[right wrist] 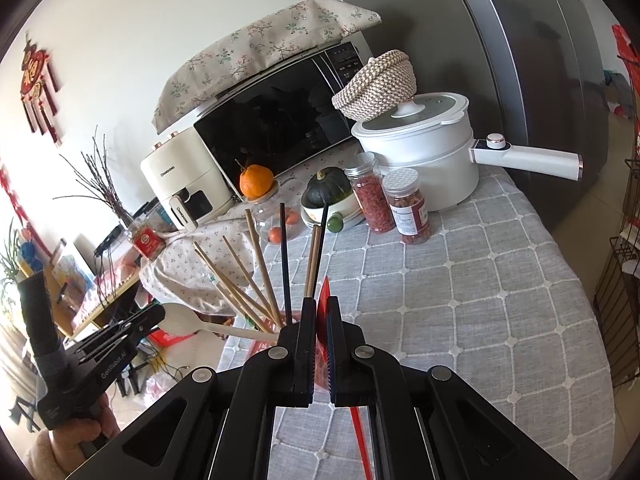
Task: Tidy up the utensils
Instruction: 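Lower the white spoon into the pink basket and open the left gripper, then insert the red spoon into the pink basket and open the right gripper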
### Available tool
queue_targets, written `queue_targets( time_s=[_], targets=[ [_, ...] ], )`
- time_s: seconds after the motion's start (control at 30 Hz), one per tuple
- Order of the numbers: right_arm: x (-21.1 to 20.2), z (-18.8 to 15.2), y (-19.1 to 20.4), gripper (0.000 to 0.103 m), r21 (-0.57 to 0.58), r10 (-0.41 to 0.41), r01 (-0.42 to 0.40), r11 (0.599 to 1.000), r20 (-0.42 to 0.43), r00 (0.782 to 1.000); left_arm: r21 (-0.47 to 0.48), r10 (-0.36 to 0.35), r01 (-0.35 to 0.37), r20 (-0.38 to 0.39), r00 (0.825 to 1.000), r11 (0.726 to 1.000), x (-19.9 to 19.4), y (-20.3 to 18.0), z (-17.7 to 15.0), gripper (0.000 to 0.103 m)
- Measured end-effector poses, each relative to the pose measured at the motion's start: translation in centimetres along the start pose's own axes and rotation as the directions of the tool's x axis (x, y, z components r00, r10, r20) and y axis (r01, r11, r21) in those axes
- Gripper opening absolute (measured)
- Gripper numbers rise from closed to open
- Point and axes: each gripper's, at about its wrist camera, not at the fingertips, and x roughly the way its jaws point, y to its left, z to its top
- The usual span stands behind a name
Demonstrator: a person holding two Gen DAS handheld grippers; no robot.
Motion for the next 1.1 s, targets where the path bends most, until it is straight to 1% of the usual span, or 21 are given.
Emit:
queue_targets(
  time_s=[0.07, 0.13, 0.23, 0.3, 0.37, 0.47, 0.5, 0.53, 0.57, 0.6, 0.63, 0.67, 0.7, 0.8, 0.83, 0.93, 1.0, 1.03, 1.1],
  targets=[
    [0.1, 0.0, 0.1, 0.004, -0.001, 0.000, 0.000, 1.000, -0.002, 1.000, 0.065, -0.007, 0.008, -0.010, 1.000, 0.998, 0.2, -1.0, 0.3, 0.004],
    [0.1, 0.0, 0.1, 0.004, 0.001, -0.002, 0.002, 1.000, -0.003, 1.000, 0.128, -0.019, 0.025, -0.044, 0.999, 0.992, 0.9, -2.1, 0.5, 0.004],
    [0.1, 0.0, 0.1, 0.004, -0.002, -0.002, 0.002, 1.000, -0.001, 1.000, 0.197, -0.003, 0.019, -0.078, 0.997, 0.980, 2.0, -3.4, 0.5, 0.004],
    [0.2, 0.0, 0.1, 0.004, -0.005, -0.003, 0.003, 1.000, 0.002, 1.000, 0.218, 0.005, 0.016, -0.095, 0.995, 0.976, 2.7, -3.9, 0.5, 0.004],
    [0.2, -0.1, 0.1, 0.004, -0.002, -0.006, 0.006, 1.000, 0.005, 1.000, 0.221, -0.005, 0.031, -0.116, 0.993, 0.975, 3.7, -4.1, 0.6, 0.004],
    [0.2, -0.1, 0.1, 0.004, 0.007, -0.010, 0.010, 1.000, 0.009, 1.000, 0.178, -0.053, 0.074, -0.119, 0.991, 0.981, 4.2, -4.0, 0.7, 0.006],
    [0.2, -0.1, 0.2, 0.004, 0.015, 0.002, -0.002, 1.000, 0.014, 1.000, 0.154, -0.067, 0.086, -0.120, 0.991, 0.984, 4.3, -3.7, 0.8, 0.015],
    [0.1, -0.1, 0.2, 0.004, 0.027, 0.005, -0.006, 1.000, 0.019, 1.000, 0.125, -0.088, 0.103, -0.117, 0.989, 0.987, 4.1, -3.5, 0.9, 0.030],
    [0.0, 0.0, 0.3, 0.004, 0.042, 0.009, -0.010, 0.999, 0.025, 1.000, 0.098, -0.108, 0.119, -0.112, 0.988, 0.988, 3.8, -3.1, 0.9, 0.037],
    [-0.2, 0.1, 0.4, 0.004, 0.060, 0.013, -0.015, 0.998, 0.039, 0.999, 0.076, -0.117, 0.125, -0.105, 0.988, 0.989, 3.5, -2.8, 0.9, 0.049],
    [-0.4, 0.2, 0.5, 0.004, 0.073, 0.013, -0.017, 0.997, 0.052, 0.999, 0.057, -0.116, 0.122, -0.095, 0.989, 0.991, 3.0, -2.4, 0.9, 0.055],
    [-0.6, 0.4, 0.8, 0.004, 0.086, 0.012, -0.017, 0.996, 0.068, 0.998, 0.037, -0.119, 0.122, -0.086, 0.989, 0.992, 2.4, -1.9, 0.9, 0.057],
    [-0.7, 0.7, 1.2, 0.004, 0.094, 0.005, -0.013, 0.995, 0.081, 0.997, 0.018, -0.123, 0.125, -0.084, 0.989, 0.992, 2.1, -1.5, 0.8, 0.062],
    [-0.7, 1.8, 2.2, 0.004, 0.150, -0.005, -0.017, 0.988, 0.148, 0.989, -0.079, -0.130, 0.122, -0.108, 0.986, 0.989, 0.9, 0.7, -0.2, 0.075],
    [-0.7, 2.1, 2.5, 0.004, 0.167, -0.007, -0.022, 0.986, 0.173, 0.985, -0.111, -0.134, 0.121, -0.120, 0.984, 0.986, 0.6, 1.4, -0.6, 0.078],
    [-0.6, 2.3, 4.1, 0.004, 0.183, -0.014, -0.039, 0.982, 0.278, 0.960, -0.175, -0.143, 0.118, -0.135, 0.981, 0.978, 0.5, 3.4, -2.2, 0.081],
    [-0.4, 1.8, 5.2, 0.004, 0.178, -0.023, -0.044, 0.983, 0.358, 0.933, -0.199, -0.155, 0.122, -0.156, 0.976, 0.972, 1.0, 4.4, -3.1, 0.081],
    [-0.2, 1.7, 5.4, 0.004, 0.183, -0.025, -0.048, 0.982, 0.380, 0.925, -0.210, -0.171, 0.132, -0.177, 0.969, 0.969, 1.4, 4.8, -3.5, 0.081],
    [0.7, 1.6, 5.5, 0.004, 0.204, -0.009, -0.083, 0.975, 0.410, 0.912, -0.229, -0.202, 0.152, -0.209, 0.957, 0.961, 1.9, 5.5, -4.3, 0.081]
  ],
)
